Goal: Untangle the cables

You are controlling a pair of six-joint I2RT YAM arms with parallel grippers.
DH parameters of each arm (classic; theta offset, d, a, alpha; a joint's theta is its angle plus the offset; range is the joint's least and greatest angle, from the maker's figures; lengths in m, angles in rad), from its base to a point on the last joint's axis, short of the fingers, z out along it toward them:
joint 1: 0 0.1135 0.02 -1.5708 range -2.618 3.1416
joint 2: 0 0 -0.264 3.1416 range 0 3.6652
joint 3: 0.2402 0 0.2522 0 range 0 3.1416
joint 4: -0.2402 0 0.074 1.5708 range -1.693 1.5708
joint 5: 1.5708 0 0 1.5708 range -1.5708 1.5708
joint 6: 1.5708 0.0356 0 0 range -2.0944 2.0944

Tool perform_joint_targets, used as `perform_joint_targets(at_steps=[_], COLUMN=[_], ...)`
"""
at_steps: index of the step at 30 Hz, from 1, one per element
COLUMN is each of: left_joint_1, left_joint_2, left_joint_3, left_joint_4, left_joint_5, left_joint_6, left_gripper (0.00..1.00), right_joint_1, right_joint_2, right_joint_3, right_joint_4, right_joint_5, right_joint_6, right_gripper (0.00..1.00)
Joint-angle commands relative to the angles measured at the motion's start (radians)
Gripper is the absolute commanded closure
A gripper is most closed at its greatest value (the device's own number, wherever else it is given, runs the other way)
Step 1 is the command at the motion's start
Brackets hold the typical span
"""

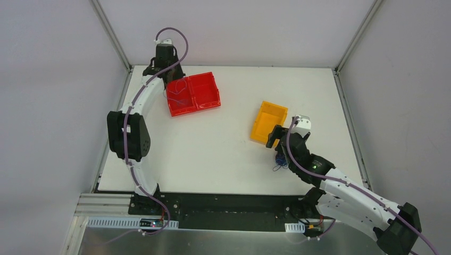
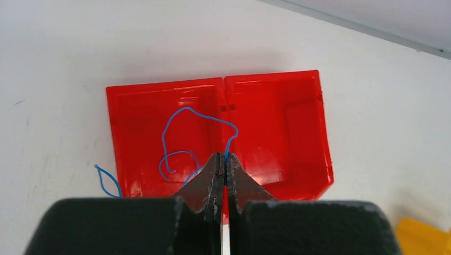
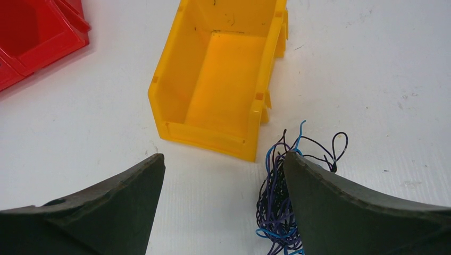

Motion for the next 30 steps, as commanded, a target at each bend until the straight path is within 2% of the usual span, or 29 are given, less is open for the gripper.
perform_joint_targets(at_steps=[1, 6, 8, 14, 21, 30], left_joint_1=[0.006, 0.006, 0.012, 0.095, 0.140, 0.201], left_joint_2=[0.011, 0.112, 0.130, 0.095, -0.039, -0.172], left_joint_3=[0.043, 0.148, 0.163, 0.085, -0.050, -0.199], left_joint_4=[0.041, 0.043, 0.042, 0.046, 0.071, 0.233], left_joint_5=[0.175, 0.532, 0.616, 0.626, 0.601, 0.640], left_joint_6=[-0.057, -0.129, -0.122, -0.180, -0.144, -0.232], left_gripper=[1.00, 1.00, 1.00, 1.00, 1.00, 1.00], right_joint_1=[-0.005, -0.008, -0.008, -0.009, -0.012, -0.012], right_joint_2=[-0.024, -0.014, -0.018, -0.060, -0.055, -0.023], right_joint_3=[0.034, 0.037, 0.039, 0.019, 0.017, 0.039], right_joint_4=[-0.004, -0.004, -0.008, -0.028, -0.032, -0.027], right_joint_5=[-0.003, -0.011, -0.016, -0.005, -0.017, -0.039], right_joint_6=[0.001, 0.010, 0.014, 0.014, 0.022, 0.031], right_gripper=[0.14, 0.14, 0.14, 0.14, 0.14, 0.14])
